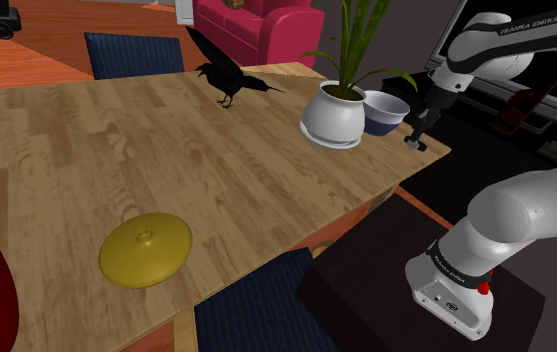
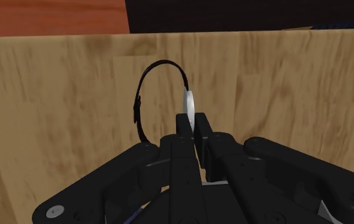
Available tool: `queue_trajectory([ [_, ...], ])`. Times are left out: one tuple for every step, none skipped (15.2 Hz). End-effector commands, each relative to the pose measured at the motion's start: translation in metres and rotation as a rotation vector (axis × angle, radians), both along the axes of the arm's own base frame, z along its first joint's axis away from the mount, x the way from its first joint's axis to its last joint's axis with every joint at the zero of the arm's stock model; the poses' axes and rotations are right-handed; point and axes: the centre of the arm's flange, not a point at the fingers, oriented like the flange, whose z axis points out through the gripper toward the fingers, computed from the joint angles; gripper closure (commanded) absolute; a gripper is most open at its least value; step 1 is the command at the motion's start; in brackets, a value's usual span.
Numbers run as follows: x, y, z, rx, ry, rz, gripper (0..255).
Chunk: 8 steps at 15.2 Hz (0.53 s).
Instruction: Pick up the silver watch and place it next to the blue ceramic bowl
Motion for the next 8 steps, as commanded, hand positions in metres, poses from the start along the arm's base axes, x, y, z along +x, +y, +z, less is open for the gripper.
queue_trajectory([
  [-0.001, 0.0, -0.01, 0.0, -0.001, 0.0, 255],
  [-0.001, 0.0, -0.015, 0.0, -0.001, 0.0, 255],
  [-0.001, 0.0, -0.021, 0.0, -0.001, 0.0, 255],
  [-0.001, 0.0, -0.026, 0.0, -0.001, 0.0, 255],
  [-0.001, 0.0, -0.031, 0.0, -0.001, 0.0, 255],
  [-0.001, 0.0, -0.036, 0.0, -0.001, 0.0, 255],
  [-0.001, 0.0, -0.043, 0.0, -0.001, 0.0, 255],
  [-0.001, 0.0, -0.043, 0.0, -0.001, 0.0, 255],
])
